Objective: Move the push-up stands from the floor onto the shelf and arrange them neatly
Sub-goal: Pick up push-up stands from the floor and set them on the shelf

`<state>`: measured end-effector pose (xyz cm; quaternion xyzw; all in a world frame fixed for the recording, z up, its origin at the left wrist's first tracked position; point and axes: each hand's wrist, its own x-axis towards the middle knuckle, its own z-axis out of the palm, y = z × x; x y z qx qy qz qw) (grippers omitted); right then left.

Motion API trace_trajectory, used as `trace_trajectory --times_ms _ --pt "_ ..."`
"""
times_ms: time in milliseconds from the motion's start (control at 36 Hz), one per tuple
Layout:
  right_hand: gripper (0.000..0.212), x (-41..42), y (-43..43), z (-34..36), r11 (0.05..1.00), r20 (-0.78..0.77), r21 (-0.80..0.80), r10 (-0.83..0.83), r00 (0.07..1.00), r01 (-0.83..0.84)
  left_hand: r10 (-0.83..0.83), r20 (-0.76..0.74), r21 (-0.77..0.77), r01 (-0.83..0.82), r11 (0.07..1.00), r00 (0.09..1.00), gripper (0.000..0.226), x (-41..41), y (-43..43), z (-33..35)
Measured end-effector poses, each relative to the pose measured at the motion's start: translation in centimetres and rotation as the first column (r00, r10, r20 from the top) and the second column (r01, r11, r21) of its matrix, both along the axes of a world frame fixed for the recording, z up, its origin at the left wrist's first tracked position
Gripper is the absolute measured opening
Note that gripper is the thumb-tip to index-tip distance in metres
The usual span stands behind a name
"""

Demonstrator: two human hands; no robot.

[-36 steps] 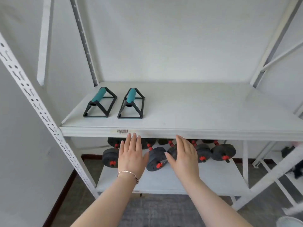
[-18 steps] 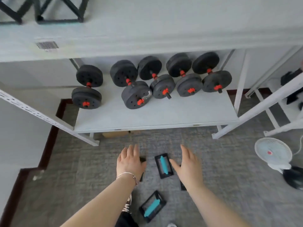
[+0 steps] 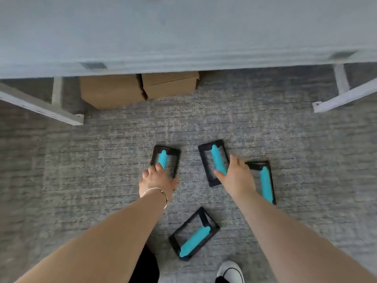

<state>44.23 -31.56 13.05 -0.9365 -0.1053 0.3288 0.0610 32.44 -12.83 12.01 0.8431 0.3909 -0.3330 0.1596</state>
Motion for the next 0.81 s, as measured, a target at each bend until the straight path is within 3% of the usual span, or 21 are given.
trace_trajectory --times_ms 111,250,361,444,528,639,806 --pt "0.088 0.1 0.7 -6.9 0.995 -0.056 0.032 -0.095 0.994 0.096 0.015 -0.009 -0.015 -0.015 1.0 1.0 0.086 -0.3 1.2 -6.9" --pt "0.099 -0.1 0.7 -12.8 0.98 -0.107 0.077 -0.174 0.979 0.182 0.165 0.052 -0.066 -0.162 0.985 0.985 0.091 -0.7 1.7 -12.6" --pt "0.089 -0.2 0.3 -15.6 0.964 -0.066 0.092 -0.245 0.967 0.25 0.275 0.1 -0.107 -0.264 0.958 0.956 0.091 -1.1 1.9 -15.1" --pt "0.068 0.0 0.0 -17.0 0.961 -0.031 0.092 -0.258 0.966 0.26 0.294 0.126 -0.096 -0.283 0.954 0.948 0.071 -1.7 2.2 -16.0" --pt "0.052 0.1 -0.7 -17.6 0.95 -0.024 0.123 -0.285 0.958 0.286 0.261 0.157 -0.091 -0.249 0.964 0.953 0.049 -2.0 2.2 -15.9" --pt "0.038 -0.6 -1.3 -15.7 0.927 -0.038 0.229 -0.297 0.954 0.297 0.196 0.204 -0.127 -0.172 0.977 0.959 0.051 -2.1 1.6 -13.5" --pt "0.034 -2.9 -2.0 -5.6 0.873 -0.038 0.333 -0.366 0.93 0.357 0.115 0.323 -0.145 -0.071 0.987 0.939 0.044 -1.7 -0.7 -3.8"
